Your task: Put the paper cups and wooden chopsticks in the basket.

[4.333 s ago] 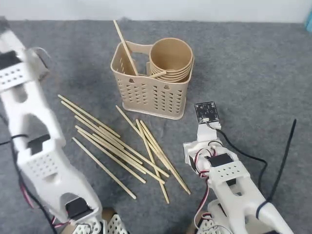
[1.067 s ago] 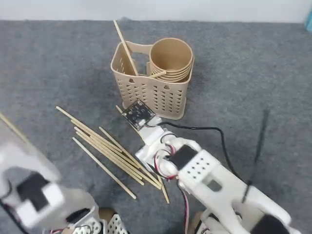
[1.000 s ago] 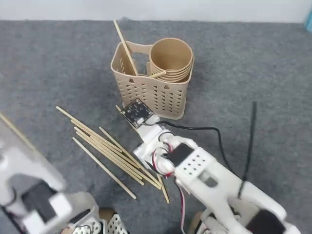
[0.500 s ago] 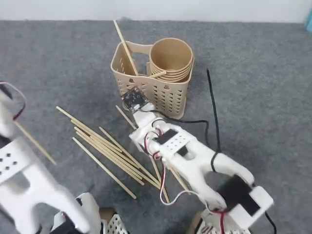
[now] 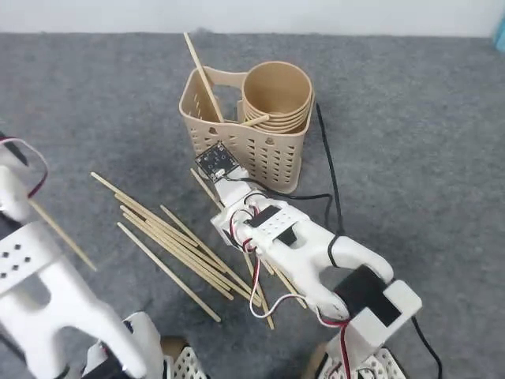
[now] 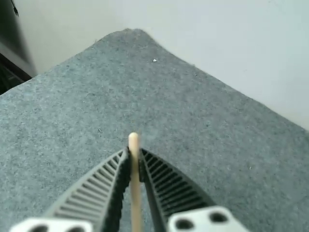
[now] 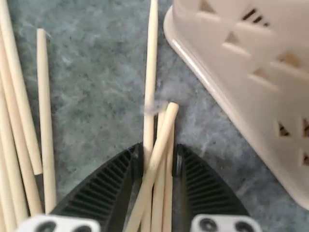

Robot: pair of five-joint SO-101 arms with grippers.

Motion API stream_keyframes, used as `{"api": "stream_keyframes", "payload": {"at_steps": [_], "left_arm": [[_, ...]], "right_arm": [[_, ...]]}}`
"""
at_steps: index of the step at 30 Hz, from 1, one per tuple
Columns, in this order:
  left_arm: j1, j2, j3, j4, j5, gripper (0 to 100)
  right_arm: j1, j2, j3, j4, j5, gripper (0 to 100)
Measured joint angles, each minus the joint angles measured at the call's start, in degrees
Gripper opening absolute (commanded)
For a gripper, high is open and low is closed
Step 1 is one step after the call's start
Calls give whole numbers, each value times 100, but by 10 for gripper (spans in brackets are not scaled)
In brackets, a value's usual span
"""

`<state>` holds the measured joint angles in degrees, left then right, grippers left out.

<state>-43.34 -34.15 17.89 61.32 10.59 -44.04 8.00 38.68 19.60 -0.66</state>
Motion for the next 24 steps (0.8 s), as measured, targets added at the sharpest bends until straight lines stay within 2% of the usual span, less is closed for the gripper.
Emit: {"api": "stream_keyframes", "payload": {"at_steps": [2, 8, 14, 19, 24], "left_arm": [[-18, -9, 0, 0, 0, 13], [-141, -9, 0, 0, -9, 13], [-211, -9, 114, -9, -26, 13], [-246, -9, 571, -378, 0, 13], [-264, -9, 1310, -774, 9, 13]], "right_arm": [[18, 26, -35, -9, 0, 24], [9, -141, -62, 176, 0, 8], [0, -1398, -62, 1108, 0, 8], [-18, -2646, -62, 1899, 0, 8], [-18, -3789, -53, 2031, 0, 8]]}}
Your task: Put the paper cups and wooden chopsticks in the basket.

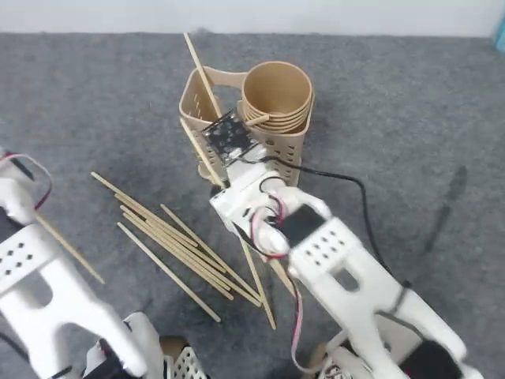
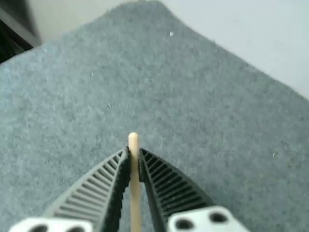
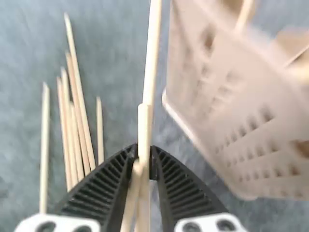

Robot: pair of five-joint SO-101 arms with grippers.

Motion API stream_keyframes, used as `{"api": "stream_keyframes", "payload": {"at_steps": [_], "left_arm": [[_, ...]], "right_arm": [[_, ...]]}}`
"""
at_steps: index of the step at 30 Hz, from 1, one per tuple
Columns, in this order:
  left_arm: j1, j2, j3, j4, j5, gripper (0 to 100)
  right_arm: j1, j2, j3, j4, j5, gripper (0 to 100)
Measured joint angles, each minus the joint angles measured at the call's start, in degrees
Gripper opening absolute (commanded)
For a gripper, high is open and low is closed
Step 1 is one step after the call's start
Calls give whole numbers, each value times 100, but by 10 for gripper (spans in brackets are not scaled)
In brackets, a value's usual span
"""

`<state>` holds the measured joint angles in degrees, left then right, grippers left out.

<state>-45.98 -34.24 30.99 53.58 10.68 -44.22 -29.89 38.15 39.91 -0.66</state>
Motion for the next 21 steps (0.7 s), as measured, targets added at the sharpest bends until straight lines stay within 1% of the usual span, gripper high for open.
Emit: {"api": "stream_keyframes", "payload": {"at_steps": [2, 6, 13, 18, 21], "left_arm": [[0, 0, 387, -167, 53, 13], [0, 0, 1292, -659, 378, 13], [141, 0, 2998, -2092, 695, 13], [396, 0, 3965, -3182, 914, 13], [440, 0, 4070, -3367, 949, 13]], "right_arm": [[0, -369, 0, -70, 0, 8], [158, -853, 0, -422, 0, 8], [571, -967, 0, -1301, 0, 8], [598, -976, 0, -2189, 0, 8], [598, -976, 0, -2927, 0, 8]]}}
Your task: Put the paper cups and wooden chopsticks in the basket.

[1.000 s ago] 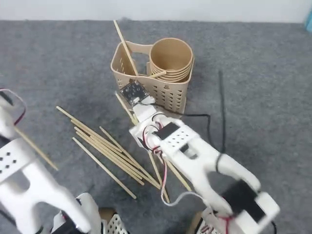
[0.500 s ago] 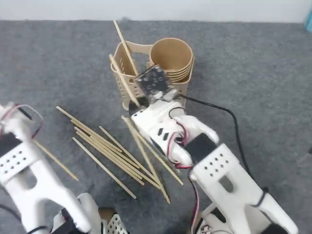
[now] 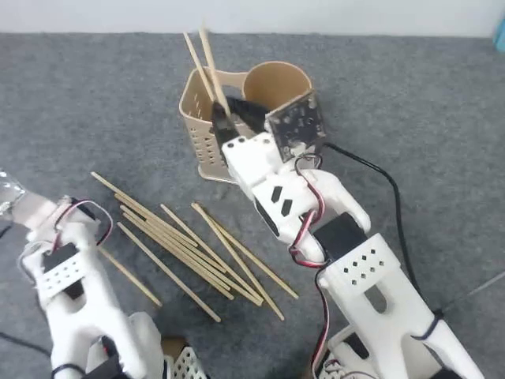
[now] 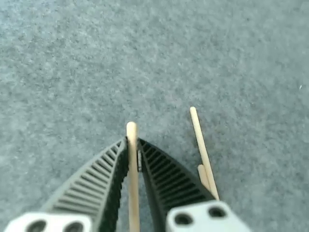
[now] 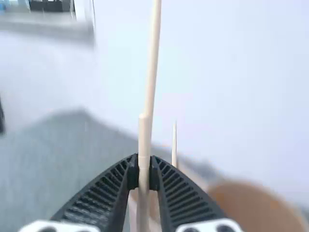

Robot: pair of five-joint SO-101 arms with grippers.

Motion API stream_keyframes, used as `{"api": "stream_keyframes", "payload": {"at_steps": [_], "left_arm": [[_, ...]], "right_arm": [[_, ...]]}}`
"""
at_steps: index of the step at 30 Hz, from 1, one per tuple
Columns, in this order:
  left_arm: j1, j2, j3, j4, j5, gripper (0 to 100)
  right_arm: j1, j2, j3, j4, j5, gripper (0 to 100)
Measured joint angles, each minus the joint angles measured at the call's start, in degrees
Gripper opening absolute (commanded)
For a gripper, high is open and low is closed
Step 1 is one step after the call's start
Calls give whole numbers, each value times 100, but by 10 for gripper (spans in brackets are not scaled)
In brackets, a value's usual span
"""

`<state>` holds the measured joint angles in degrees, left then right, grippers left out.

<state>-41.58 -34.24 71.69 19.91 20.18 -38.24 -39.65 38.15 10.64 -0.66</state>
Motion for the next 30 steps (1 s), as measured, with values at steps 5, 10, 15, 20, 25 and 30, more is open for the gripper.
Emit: {"api": "stream_keyframes", "payload": {"at_steps": [5, 10, 15, 20, 25, 30], "left_arm": [[18, 0, 9, -70, 0, 13], [18, 0, 26, -70, 9, 13], [35, 0, 26, -70, 9, 13], [53, 0, 123, -237, 9, 13], [44, 0, 255, -554, 26, 13], [44, 0, 255, -589, 26, 13]], "right_arm": [[0, 9, -466, -738, 0, 8], [0, 79, -1705, -809, -589, 8], [158, 932, -3297, -615, -782, 8], [176, 2127, -4360, -598, -818, 8], [237, 3182, -4844, -598, -818, 8], [501, 4018, -4870, -835, -818, 8]]}}
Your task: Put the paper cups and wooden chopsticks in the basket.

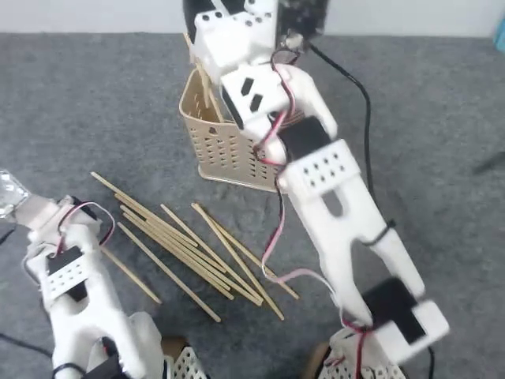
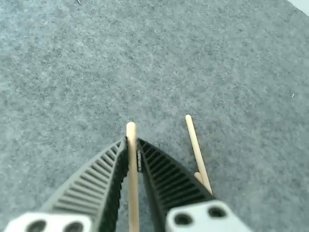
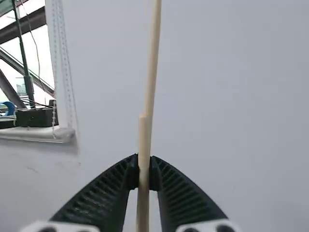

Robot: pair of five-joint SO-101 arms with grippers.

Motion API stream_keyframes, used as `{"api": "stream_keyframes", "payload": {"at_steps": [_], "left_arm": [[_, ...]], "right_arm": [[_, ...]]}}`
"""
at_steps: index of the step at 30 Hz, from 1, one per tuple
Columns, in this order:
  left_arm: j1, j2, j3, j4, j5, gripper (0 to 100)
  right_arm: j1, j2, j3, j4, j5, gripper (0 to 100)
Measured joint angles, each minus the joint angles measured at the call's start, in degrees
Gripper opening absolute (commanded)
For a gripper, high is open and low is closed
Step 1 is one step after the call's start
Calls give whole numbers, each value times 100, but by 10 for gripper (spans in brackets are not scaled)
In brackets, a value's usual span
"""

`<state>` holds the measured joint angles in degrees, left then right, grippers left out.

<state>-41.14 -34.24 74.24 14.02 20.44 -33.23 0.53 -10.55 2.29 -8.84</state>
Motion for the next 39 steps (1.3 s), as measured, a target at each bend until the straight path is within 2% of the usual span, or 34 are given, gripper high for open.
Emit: {"api": "stream_keyframes", "payload": {"at_steps": [7, 14, 20, 28, 31, 39], "left_arm": [[0, 0, 0, 0, 0, 13], [0, 0, 0, 0, 0, 13], [0, 0, 0, 0, 0, 13], [0, 0, 0, 0, 0, 13], [0, 0, 0, 0, 0, 13], [0, 0, 0, 0, 0, 13]], "right_arm": [[246, 352, 396, -211, -114, 8], [237, 44, 1987, -158, -774, 13], [202, -325, 2567, -158, -826, 136], [185, -826, 2585, -79, -826, 144], [62, -1231, 2479, 466, -826, 142], [53, -2541, 1855, 2778, -826, 140]]}}
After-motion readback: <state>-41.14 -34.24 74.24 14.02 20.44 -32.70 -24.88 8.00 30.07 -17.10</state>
